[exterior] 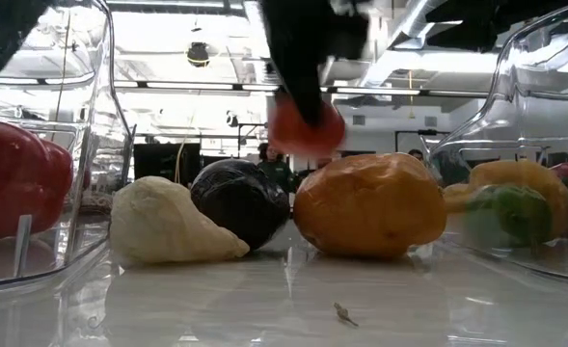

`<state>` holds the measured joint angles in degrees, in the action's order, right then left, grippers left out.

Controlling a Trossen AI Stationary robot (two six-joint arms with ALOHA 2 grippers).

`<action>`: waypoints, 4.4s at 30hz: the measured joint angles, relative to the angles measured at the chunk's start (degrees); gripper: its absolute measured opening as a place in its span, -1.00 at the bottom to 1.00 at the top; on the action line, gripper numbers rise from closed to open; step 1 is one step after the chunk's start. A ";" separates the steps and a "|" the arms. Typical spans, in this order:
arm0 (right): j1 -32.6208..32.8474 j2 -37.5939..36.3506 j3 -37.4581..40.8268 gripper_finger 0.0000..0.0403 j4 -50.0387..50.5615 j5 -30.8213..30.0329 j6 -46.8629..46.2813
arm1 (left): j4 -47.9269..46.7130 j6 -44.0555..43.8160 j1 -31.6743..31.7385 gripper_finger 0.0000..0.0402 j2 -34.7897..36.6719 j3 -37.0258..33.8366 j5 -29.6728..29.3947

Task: Sort produce into baskets
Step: Put the pumpkin into the left transparent bin, then put the red chili pepper into the right transparent bin

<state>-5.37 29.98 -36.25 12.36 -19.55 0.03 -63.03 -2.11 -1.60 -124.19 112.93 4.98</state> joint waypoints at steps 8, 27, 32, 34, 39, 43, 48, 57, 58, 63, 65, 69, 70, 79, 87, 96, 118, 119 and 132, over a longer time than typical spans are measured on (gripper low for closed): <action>0.02 0.00 0.00 0.92 0.07 0.00 -0.24 | -11.81 -12.89 -8.81 0.66 10.03 0.28 3.49; 0.02 0.02 0.00 0.92 -0.35 0.07 -2.14 | -27.03 -37.13 -26.28 0.85 11.51 -10.24 -10.27; 0.02 0.02 0.00 0.92 -0.25 0.08 -2.14 | -26.99 -36.67 -26.26 0.97 11.48 -12.11 -8.62; 0.02 0.02 0.00 0.92 -0.09 0.08 -2.12 | -26.98 -36.12 -25.90 0.98 11.84 -12.11 -8.33; 0.02 0.02 0.00 0.92 0.02 0.09 -1.99 | -27.01 -37.25 -25.09 0.98 15.38 -12.11 -9.63; 0.02 0.02 0.00 0.92 -0.30 0.09 -1.96 | -23.20 -35.97 -23.79 0.97 17.87 -12.11 -16.53; 0.02 0.02 0.00 0.92 -0.81 0.09 -1.99 | -12.01 -27.84 -19.24 0.97 18.24 -13.12 -20.68; 0.02 0.08 0.00 0.92 -0.01 0.09 -1.69 | 9.54 -12.89 -12.53 0.97 18.08 -23.32 -11.65; 0.02 0.09 0.00 0.92 0.08 0.09 -1.48 | 10.04 -11.38 -12.45 0.97 18.08 -23.90 -11.51; 0.02 0.09 0.00 0.92 0.02 0.09 -1.27 | 9.42 -7.25 -11.38 0.97 18.19 -25.63 -12.50; 0.02 0.09 0.00 0.92 -0.24 0.09 -1.38 | 9.49 -8.70 -9.92 0.97 18.15 -26.61 -11.21; 0.07 0.08 0.00 0.92 -1.44 0.09 -1.51 | 11.04 -8.79 -8.03 0.94 17.38 -28.24 -10.10; 0.09 0.09 0.00 0.92 -1.46 0.09 -1.51 | 11.08 -8.31 -7.72 0.92 16.94 -28.23 -9.77; 0.07 0.92 0.00 0.92 -1.70 0.09 -1.30 | 7.99 -4.46 -5.99 0.75 14.29 -27.22 -4.92; 0.07 1.20 0.00 0.92 -1.69 0.11 -1.09 | 3.87 2.05 -6.15 0.73 12.44 -27.39 -7.60; 0.03 1.20 0.00 0.92 -1.54 0.11 -1.08 | 2.98 7.98 -6.17 0.73 9.38 -27.33 -9.79; 0.00 1.20 0.00 0.92 -1.27 0.13 -0.90 | 1.07 12.46 -6.01 0.01 6.13 -26.34 -12.25; 0.00 1.20 0.00 0.92 -1.27 0.12 -0.90 | 1.05 12.46 -6.01 -0.05 6.13 -26.18 -12.32; 0.00 1.18 0.00 0.92 -1.19 0.10 -0.85 | -0.15 13.02 -5.00 -0.62 6.06 -17.33 -13.10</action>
<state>-5.37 31.16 -36.25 11.17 -19.46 -0.82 -63.17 10.90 -6.61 -118.13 95.60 -8.12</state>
